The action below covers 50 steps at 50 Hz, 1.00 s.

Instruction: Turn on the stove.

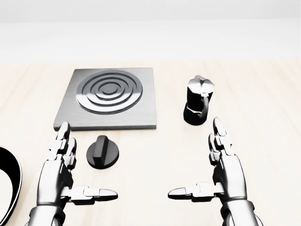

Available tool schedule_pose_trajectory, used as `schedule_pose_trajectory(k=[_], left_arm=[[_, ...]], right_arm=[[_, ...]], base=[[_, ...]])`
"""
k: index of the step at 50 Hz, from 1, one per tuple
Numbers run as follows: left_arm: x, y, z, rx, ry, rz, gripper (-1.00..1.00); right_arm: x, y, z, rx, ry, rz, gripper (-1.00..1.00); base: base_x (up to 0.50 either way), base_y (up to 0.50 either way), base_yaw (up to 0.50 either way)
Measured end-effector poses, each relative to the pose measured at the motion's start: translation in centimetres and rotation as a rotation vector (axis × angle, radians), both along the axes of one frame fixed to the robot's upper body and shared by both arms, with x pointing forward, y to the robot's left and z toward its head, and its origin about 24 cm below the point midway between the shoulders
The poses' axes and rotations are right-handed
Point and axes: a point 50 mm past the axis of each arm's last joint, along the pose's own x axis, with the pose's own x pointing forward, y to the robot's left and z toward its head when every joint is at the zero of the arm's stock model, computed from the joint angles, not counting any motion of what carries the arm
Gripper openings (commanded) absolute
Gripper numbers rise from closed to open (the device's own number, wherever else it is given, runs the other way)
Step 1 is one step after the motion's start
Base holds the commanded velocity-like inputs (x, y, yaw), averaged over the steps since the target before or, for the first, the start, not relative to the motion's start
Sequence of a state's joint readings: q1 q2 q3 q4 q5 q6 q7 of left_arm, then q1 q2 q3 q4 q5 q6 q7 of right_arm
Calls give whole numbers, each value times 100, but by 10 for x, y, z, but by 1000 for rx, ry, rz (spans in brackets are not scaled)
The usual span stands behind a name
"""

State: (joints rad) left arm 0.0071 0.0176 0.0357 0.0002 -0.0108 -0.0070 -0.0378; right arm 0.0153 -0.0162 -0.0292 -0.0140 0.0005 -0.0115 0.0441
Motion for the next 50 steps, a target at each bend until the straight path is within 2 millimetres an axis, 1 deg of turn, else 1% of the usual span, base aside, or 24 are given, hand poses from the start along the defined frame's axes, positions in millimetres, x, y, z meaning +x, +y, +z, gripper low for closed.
schedule_pose_trajectory(k=[7, 34, 50], left_arm=[[1, 0, 1, -1, 0, 0, 100], [1, 0, -1, -6, 14, -2, 100], [6, -1, -7, 5, 63, -6, 100]], right_arm=[[1, 0, 1, 0, -1, 1, 100], [0, 1, 0, -7, 5, 5, 100], [0, 1, -1, -8, 9, 7, 100]], base=[[27, 0, 0], [0, 0, 0], [0, 0, 0]])
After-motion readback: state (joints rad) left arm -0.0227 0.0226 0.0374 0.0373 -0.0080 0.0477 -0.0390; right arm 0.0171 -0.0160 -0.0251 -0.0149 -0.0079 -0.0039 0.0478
